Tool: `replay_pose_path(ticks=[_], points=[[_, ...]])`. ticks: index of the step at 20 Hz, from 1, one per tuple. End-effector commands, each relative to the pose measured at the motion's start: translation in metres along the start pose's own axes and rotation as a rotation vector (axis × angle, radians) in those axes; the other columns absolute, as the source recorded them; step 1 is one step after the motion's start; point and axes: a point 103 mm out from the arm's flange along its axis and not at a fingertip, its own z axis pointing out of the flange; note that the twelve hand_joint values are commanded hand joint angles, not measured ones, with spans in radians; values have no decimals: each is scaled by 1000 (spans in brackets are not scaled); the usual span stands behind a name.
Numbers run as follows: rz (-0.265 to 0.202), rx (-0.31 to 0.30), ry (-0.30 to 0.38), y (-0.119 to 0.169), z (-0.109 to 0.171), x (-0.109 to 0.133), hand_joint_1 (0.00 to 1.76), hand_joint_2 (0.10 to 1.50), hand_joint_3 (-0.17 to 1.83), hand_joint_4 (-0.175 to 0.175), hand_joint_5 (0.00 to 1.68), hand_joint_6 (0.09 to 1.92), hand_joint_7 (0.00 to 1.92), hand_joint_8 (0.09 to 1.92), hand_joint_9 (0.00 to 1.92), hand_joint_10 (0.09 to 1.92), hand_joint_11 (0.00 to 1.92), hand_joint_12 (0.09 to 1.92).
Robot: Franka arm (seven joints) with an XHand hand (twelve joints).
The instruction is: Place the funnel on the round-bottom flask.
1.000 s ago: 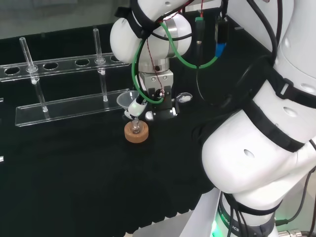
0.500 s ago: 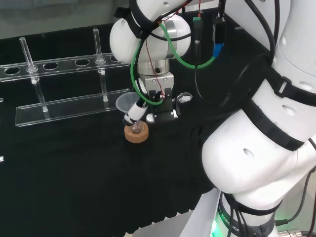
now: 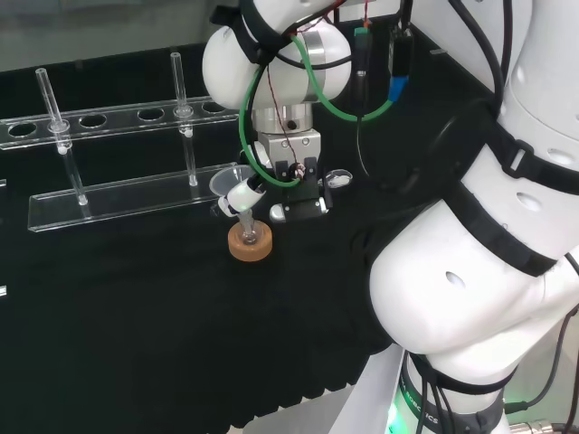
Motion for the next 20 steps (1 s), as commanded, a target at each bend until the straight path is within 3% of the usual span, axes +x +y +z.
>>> replay_pose_path(ticks=[1,6,11,15,20], points=[[-5,2,-3,-1,-2,-2,478,581,305,-18,174,87,331,398,103,760,0,987],[-7,-8,0,-4,-8,-5,471,585,285,-25,118,87,305,403,90,763,0,972],[-19,1,2,-7,-15,-8,442,588,218,-15,7,87,163,410,11,734,0,891],[-29,-9,8,-9,-22,-10,433,595,168,-8,0,87,44,408,0,559,0,827],[-52,-52,6,-9,-47,-15,409,610,81,-3,0,87,0,215,0,213,0,626]])
